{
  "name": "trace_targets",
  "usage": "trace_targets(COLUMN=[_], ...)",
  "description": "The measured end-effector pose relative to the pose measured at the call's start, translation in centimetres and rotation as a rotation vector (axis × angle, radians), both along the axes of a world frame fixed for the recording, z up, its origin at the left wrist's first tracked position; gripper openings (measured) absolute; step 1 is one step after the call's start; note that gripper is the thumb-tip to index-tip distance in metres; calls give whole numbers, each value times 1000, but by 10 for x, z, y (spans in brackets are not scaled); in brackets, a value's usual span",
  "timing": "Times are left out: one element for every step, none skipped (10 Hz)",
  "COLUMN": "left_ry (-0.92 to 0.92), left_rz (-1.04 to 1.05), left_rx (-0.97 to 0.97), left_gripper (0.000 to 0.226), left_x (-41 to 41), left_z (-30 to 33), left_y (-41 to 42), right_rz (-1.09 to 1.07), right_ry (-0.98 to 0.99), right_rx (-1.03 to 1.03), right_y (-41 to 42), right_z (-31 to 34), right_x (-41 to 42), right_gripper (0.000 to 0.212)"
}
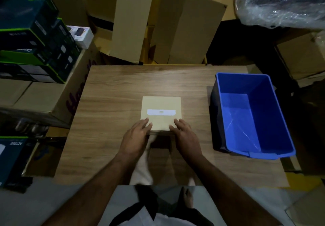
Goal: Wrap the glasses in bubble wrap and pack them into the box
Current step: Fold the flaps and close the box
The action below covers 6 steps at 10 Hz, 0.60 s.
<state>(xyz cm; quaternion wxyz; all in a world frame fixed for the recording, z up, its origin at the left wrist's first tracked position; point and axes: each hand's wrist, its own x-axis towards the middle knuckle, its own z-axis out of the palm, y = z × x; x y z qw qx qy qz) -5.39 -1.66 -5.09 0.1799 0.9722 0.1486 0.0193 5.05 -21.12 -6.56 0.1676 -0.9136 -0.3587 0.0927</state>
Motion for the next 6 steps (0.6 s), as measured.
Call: trace_targets(left_ry=[38, 86, 86, 107, 117, 86], left_rz=[-18, -46, -38, -43, -41, -26], left_rx=[26, 74, 101, 111, 113, 193], left_gripper=[52, 57, 57, 59, 53, 50], left_x=[23, 42, 56, 63, 67, 69], left_z=[4, 10, 11, 14, 17, 23], left_y=[9, 16, 22, 24, 24, 18], right_rz=[-10, -33, -39, -44, -1, 22], right_ry=[8, 6, -12, -7, -27, -115], right_rx=[0, -6, 9, 28, 27, 17], right_y=[14, 25, 33, 37, 36, 34], right_z=[0, 0, -1, 0, 1, 4], right_x=[24, 40, 52, 56, 58, 60], right_gripper=[51, 55, 55, 51, 47, 53])
